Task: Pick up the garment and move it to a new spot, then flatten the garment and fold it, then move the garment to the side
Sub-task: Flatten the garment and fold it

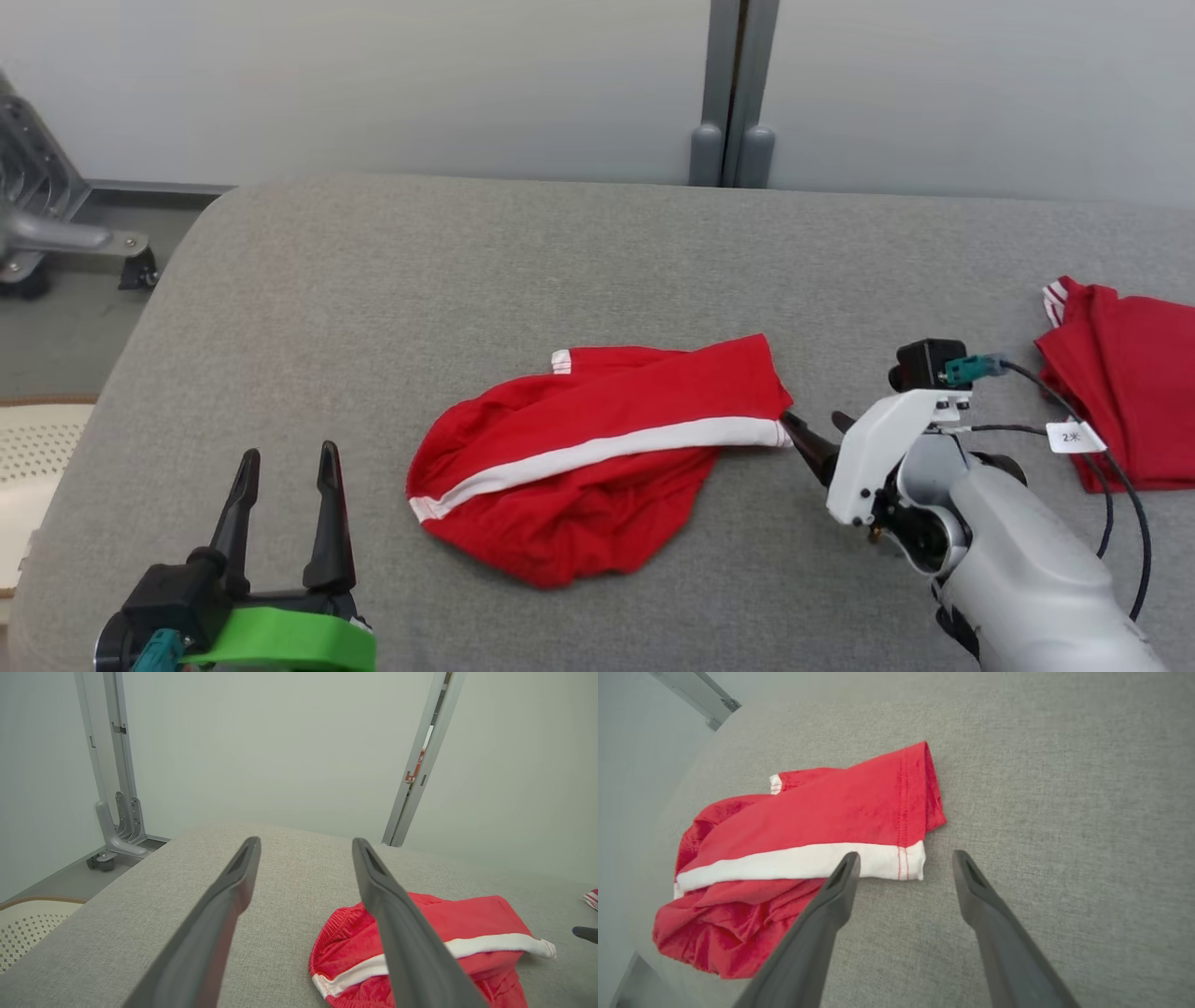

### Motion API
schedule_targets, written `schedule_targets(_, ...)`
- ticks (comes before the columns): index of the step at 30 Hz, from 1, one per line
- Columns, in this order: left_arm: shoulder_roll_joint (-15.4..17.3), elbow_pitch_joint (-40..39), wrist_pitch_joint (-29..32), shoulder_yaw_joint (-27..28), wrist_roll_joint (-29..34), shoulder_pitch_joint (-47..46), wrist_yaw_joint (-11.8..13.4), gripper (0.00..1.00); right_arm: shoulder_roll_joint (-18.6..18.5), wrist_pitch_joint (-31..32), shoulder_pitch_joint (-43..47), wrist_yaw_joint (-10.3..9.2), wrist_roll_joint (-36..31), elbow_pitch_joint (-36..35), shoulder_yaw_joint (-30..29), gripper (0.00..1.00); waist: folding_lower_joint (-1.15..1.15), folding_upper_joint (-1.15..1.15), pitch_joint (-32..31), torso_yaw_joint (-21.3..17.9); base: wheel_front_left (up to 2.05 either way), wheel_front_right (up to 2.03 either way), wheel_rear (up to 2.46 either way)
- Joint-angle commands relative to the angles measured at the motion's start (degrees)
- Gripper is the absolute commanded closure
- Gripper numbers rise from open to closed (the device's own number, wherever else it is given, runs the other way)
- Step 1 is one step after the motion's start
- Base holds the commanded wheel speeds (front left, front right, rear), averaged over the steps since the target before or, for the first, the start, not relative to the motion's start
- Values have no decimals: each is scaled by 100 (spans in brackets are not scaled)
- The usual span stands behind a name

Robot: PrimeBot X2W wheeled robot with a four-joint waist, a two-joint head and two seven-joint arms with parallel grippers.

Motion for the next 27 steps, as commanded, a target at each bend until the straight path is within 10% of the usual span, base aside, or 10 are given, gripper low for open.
schedule_targets(1, -21, 26, -12, 15, 83, -145, -51, 0, -49, 74, -180, -1, 59, 165, -53, 0, 0, 0, 182, 301, 0, 0, 0)
schedule_targets(16, -264, 294, -12, 190, 287, -401, -349, 0, 145, 393, -753, -1, 332, 1843, -76, 0, 0, 0, 392, 946, 0, 0, 0)
schedule_targets(17, -271, 312, -13, 201, 291, -402, -362, 0, 152, 359, -751, -1, 349, 1873, -52, 9, 0, 0, 382, 952, 0, 0, 0)
schedule_targets(18, -272, 332, -13, 216, 300, -400, -378, 0, 161, 350, -741, -1, 333, 1885, 21, 55, 0, 0, 368, 952, 0, 0, 0)
schedule_targets(20, -275, 369, -12, 252, 331, -378, -390, 0, 164, 244, -714, -1, 368, 1867, 99, 100, 0, 0, 325, 929, 0, 0, 0)
schedule_targets(27, -263, 468, -12, 339, 377, -263, -440, 0, 39, -305, -785, -1, 405, 1591, 367, 100, 0, 0, 74, 644, 0, 0, 0)
